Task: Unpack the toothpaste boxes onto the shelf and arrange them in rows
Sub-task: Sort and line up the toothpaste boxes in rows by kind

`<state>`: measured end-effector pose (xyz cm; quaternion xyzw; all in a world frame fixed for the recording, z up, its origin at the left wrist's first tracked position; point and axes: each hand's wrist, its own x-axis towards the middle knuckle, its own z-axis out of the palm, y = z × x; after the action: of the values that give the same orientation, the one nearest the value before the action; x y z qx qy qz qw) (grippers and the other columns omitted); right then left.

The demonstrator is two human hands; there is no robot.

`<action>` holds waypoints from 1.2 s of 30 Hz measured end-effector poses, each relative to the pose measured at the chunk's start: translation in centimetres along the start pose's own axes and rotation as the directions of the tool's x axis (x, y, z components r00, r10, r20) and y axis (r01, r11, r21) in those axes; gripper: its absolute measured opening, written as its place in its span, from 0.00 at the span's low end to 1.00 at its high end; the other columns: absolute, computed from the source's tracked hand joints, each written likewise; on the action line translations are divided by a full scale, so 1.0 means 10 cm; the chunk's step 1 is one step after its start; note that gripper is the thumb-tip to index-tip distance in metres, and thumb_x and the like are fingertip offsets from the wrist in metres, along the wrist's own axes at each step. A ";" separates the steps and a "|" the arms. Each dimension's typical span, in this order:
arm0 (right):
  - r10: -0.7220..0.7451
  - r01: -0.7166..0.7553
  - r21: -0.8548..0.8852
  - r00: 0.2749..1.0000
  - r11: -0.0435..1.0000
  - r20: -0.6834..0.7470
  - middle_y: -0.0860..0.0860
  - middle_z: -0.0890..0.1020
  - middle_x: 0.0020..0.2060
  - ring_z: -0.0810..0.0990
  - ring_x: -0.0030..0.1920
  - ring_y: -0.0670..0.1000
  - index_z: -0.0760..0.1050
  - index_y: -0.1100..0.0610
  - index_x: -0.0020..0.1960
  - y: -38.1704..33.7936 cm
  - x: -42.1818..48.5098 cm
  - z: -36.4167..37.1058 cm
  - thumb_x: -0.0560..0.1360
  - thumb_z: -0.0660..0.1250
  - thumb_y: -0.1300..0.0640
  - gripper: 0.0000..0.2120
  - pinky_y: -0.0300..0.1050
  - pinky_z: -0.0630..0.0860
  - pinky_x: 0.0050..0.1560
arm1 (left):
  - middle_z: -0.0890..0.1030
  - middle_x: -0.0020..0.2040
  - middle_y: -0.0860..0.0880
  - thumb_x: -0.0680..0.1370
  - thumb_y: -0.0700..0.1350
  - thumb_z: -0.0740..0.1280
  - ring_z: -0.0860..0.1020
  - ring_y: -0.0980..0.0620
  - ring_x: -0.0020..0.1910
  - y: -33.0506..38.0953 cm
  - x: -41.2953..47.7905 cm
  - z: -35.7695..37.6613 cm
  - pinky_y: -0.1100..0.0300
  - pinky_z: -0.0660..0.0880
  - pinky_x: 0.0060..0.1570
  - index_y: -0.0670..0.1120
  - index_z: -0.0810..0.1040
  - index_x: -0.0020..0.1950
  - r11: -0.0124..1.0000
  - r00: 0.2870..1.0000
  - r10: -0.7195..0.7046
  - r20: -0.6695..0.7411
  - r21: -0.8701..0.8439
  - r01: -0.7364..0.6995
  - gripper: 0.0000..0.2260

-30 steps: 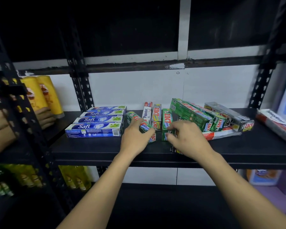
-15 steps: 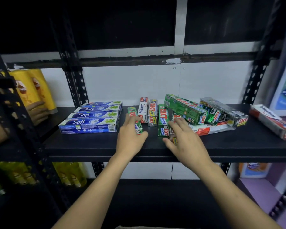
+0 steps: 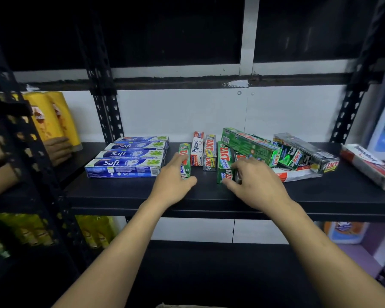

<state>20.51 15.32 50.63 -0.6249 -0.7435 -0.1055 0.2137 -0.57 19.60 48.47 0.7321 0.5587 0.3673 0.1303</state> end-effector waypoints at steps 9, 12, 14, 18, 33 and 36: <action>-0.049 0.030 0.115 0.985 0.993 0.165 0.57 0.79 0.62 0.76 0.63 0.59 0.70 0.50 0.72 -0.22 0.61 0.05 0.79 0.61 0.43 0.23 0.52 0.76 0.58 | 0.62 0.78 0.52 0.75 0.45 0.71 0.65 0.54 0.74 -0.08 -0.04 0.04 0.68 0.60 0.63 0.50 0.66 0.77 0.998 0.997 -0.027 -0.066 -0.063 0.022 0.31; -0.037 0.008 0.111 0.965 0.994 0.261 0.58 0.74 0.68 0.73 0.66 0.60 0.64 0.48 0.75 -0.30 0.89 0.18 0.80 0.58 0.46 0.24 0.53 0.74 0.62 | 0.65 0.77 0.53 0.75 0.45 0.71 0.65 0.60 0.71 -0.09 -0.05 0.01 0.75 0.59 0.58 0.49 0.66 0.77 0.997 0.997 -0.016 -0.070 -0.080 0.011 0.31; -0.053 0.027 0.091 0.951 0.996 0.304 0.55 0.71 0.71 0.70 0.70 0.59 0.60 0.47 0.77 -0.36 1.01 0.27 0.81 0.57 0.47 0.25 0.53 0.72 0.66 | 0.66 0.77 0.53 0.75 0.44 0.71 0.66 0.58 0.70 -0.10 -0.05 0.00 0.78 0.56 0.55 0.49 0.67 0.77 0.996 0.997 -0.019 -0.072 -0.090 0.013 0.30; -0.140 0.157 -0.013 0.915 0.988 0.378 0.52 0.61 0.77 0.61 0.76 0.59 0.54 0.49 0.79 -0.44 1.11 0.42 0.83 0.53 0.47 0.26 0.59 0.59 0.74 | 0.67 0.76 0.52 0.74 0.43 0.71 0.67 0.58 0.69 -0.11 -0.06 -0.02 0.79 0.58 0.55 0.48 0.69 0.76 0.991 0.995 -0.035 -0.088 -0.132 0.023 0.30; -0.125 0.130 0.008 0.938 0.991 0.324 0.54 0.63 0.77 0.58 0.76 0.59 0.50 0.51 0.80 -0.47 1.05 0.38 0.82 0.57 0.51 0.30 0.61 0.52 0.76 | 0.71 0.73 0.56 0.74 0.49 0.73 0.74 0.66 0.56 -0.14 -0.10 -0.06 0.84 0.62 0.48 0.49 0.75 0.71 0.957 0.981 -0.112 -0.161 -0.282 0.063 0.25; -0.124 0.172 -0.084 0.905 0.981 0.406 0.50 0.51 0.80 0.47 0.79 0.60 0.44 0.51 0.80 -0.49 1.14 0.46 0.82 0.55 0.51 0.31 0.66 0.45 0.75 | 0.75 0.63 0.60 0.74 0.45 0.71 0.74 0.75 0.45 -0.15 -0.12 -0.10 0.82 0.67 0.42 0.52 0.77 0.68 0.928 0.982 -0.130 -0.134 -0.366 0.073 0.21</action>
<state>13.47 26.34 52.23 -0.5863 -0.8093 -0.0357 0.0119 -2.47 18.79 47.75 0.6351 0.5276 0.5121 0.2368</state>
